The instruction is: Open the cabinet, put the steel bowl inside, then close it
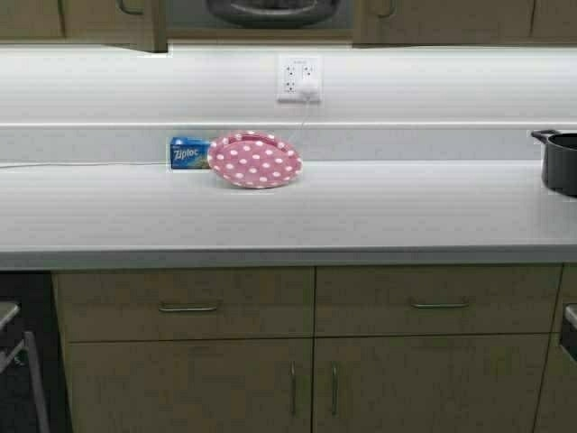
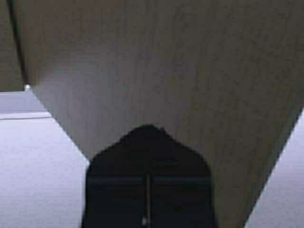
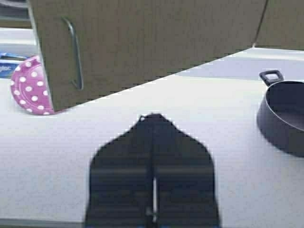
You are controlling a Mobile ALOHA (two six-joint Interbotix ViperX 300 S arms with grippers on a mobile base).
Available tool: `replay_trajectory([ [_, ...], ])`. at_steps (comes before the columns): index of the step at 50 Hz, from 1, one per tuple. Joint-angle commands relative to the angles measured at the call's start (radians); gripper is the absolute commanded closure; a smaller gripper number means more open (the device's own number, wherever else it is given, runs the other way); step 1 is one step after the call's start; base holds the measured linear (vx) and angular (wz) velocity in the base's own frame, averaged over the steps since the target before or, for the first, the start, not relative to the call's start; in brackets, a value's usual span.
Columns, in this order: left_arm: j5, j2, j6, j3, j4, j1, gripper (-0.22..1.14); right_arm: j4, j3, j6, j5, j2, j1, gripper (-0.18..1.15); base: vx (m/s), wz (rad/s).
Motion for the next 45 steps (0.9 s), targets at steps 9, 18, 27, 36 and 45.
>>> replay_trajectory([
  [9,-0.015,0.164,0.002,-0.204,0.0,-0.103,0.88,0.018,-0.006,0.005,-0.006,-0.008,0.029,0.9,0.05,-0.02],
  [18,-0.009,0.252,0.0,-0.291,0.0,-0.129,0.88,0.029,-0.009,0.005,-0.006,0.003,0.029,0.9,0.05,0.0],
  [27,-0.009,0.163,-0.002,-0.173,0.0,-0.129,0.88,0.038,0.008,0.003,-0.006,0.005,0.049,0.9,0.07,-0.02],
  [36,-0.038,0.028,-0.005,0.02,-0.003,-0.149,0.88,0.038,0.02,0.003,-0.005,0.008,0.092,0.9,0.12,0.01],
  [45,-0.077,-0.023,-0.003,0.107,-0.003,-0.172,0.88,0.038,0.028,0.009,-0.006,0.002,0.098,0.9,0.12,0.03],
])
